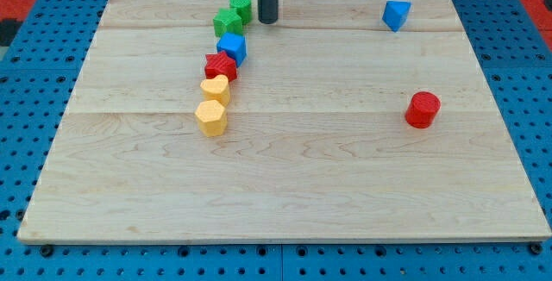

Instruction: Move the blue triangle below the yellow hexagon

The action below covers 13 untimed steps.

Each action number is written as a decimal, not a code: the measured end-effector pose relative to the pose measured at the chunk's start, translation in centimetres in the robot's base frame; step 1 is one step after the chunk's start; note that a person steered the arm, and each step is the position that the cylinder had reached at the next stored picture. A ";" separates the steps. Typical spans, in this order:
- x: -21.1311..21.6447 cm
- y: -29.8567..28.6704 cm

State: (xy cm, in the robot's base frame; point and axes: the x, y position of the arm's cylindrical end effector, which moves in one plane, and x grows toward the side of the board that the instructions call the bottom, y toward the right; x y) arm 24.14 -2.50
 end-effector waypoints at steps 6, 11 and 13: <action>-3.3 21.5; 14.9 17.4; 12.2 10.1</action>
State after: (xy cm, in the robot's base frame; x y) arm 36.37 7.64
